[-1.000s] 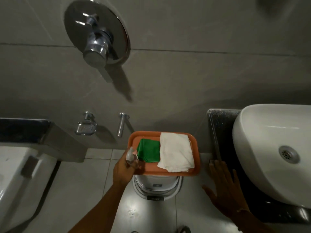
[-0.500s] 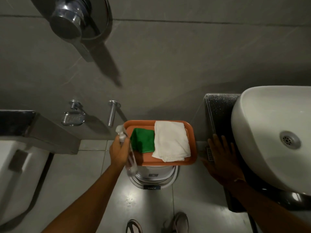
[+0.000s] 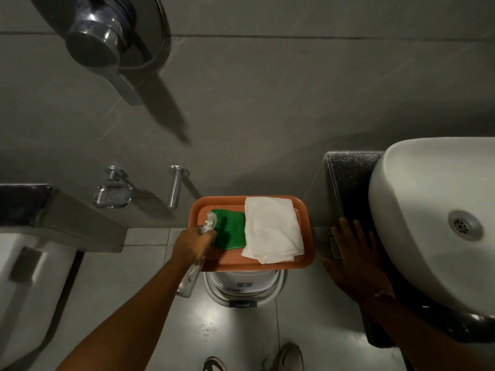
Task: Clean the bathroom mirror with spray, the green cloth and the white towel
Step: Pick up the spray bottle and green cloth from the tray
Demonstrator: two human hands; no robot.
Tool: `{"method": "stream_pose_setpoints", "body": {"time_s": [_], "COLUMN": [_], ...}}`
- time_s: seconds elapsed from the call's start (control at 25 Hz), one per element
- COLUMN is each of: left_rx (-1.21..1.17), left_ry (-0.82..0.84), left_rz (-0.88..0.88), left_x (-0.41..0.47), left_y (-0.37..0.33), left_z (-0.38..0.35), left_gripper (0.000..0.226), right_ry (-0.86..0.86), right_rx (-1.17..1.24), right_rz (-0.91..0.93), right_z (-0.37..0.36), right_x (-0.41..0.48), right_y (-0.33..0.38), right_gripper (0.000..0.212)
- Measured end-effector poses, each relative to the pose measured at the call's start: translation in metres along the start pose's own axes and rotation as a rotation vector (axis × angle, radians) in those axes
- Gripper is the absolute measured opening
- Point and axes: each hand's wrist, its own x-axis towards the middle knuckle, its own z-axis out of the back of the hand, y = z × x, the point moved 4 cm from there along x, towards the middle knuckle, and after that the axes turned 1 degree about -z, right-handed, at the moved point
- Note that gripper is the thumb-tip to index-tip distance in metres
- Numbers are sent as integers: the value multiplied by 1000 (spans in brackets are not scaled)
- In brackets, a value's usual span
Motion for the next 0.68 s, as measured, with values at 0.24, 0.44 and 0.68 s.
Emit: {"method": "stream_pose_setpoints", "body": {"time_s": [0.24, 0.44, 0.68], "left_rx": [-50, -11, -35], "left_ry": [-11, -94, -259], "left_rz": [-39, -90, -243], "left_x": [1, 3, -7], "left_y": [-6, -10, -22], "left_z": [-1, 2, 11], "left_gripper": [18, 17, 32], "right_ry": [21, 32, 14], "right_rx": [-18, -8, 11], "right_rz": [-7, -10, -6], "right_z": [-5, -4, 1], "right_x": [1, 1, 1], "right_y": [-1, 1, 1], "right_gripper": [88, 89, 89]}}
